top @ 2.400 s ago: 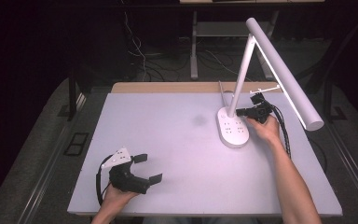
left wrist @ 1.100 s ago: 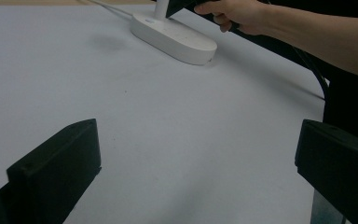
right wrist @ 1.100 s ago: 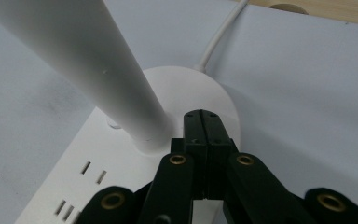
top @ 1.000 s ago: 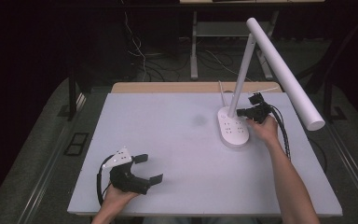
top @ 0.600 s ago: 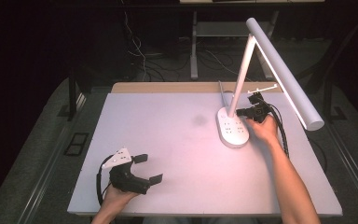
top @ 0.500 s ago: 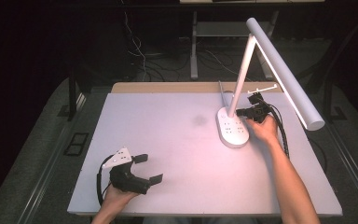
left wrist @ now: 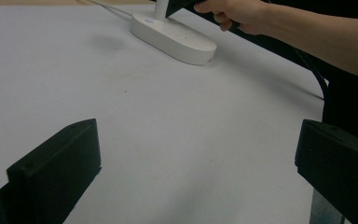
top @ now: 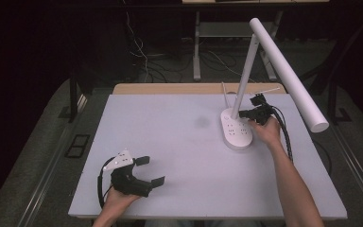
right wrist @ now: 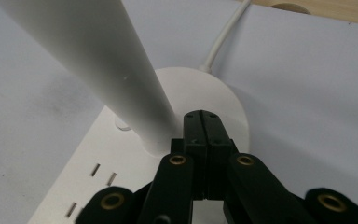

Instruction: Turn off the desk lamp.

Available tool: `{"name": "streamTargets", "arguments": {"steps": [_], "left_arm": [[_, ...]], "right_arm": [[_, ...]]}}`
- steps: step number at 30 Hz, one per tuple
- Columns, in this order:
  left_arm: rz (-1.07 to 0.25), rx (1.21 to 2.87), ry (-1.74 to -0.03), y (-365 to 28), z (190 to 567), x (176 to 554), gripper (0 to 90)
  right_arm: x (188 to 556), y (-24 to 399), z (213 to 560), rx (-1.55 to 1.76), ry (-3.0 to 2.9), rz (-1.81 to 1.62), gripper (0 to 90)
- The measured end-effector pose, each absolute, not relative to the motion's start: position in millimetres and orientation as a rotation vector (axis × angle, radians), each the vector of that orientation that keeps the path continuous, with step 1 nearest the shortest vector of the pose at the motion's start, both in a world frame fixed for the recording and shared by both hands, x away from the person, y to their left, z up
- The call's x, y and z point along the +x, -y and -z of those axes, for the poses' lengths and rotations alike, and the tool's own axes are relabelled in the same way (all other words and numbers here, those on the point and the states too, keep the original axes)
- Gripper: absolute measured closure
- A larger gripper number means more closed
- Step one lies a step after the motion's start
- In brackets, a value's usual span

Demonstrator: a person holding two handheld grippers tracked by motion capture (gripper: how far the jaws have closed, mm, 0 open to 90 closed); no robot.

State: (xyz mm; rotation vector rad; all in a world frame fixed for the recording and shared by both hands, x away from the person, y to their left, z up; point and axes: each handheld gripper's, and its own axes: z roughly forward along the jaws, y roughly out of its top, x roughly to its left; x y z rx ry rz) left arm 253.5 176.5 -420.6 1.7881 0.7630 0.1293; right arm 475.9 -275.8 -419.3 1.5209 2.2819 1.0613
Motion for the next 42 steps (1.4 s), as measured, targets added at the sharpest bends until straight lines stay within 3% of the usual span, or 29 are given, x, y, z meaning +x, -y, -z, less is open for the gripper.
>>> {"name": "streamTargets", "arguments": {"steps": [20,21,26,34,36,37,42], "left_arm": [[-0.123,1.795,-0.759,-174.8,421.2,253.5,0.0],[-0.123,1.793,-0.76,-174.8,421.1,253.5,0.0],[-0.12,1.797,-0.756,-173.3,421.1,253.5,0.0],[-0.119,1.802,-0.749,-171.3,421.3,253.1,0.0],[-0.118,1.801,-0.749,-170.8,421.3,252.6,0.0],[-0.118,1.801,-0.749,-170.8,421.3,252.6,0.0],[-0.116,1.8,-0.749,-170.2,421.5,252.7,0.0]], "right_arm": [[460.8,289.5,392.8,1.541,-2.218,-1.158,89.7],[458.8,290.6,389.8,1.538,-2.199,-1.146,75.3],[451.9,295.5,384.9,1.535,-2.189,-1.146,70.8],[430.7,309.6,382.9,1.539,-2.158,-1.189,55.7],[422.2,312.8,380.9,1.536,-2.159,-1.212,44.8],[422.2,312.8,380.9,1.536,-2.159,-1.212,44.8],[402.0,312.4,374.8,1.515,-2.146,-1.254,12.9]]}}
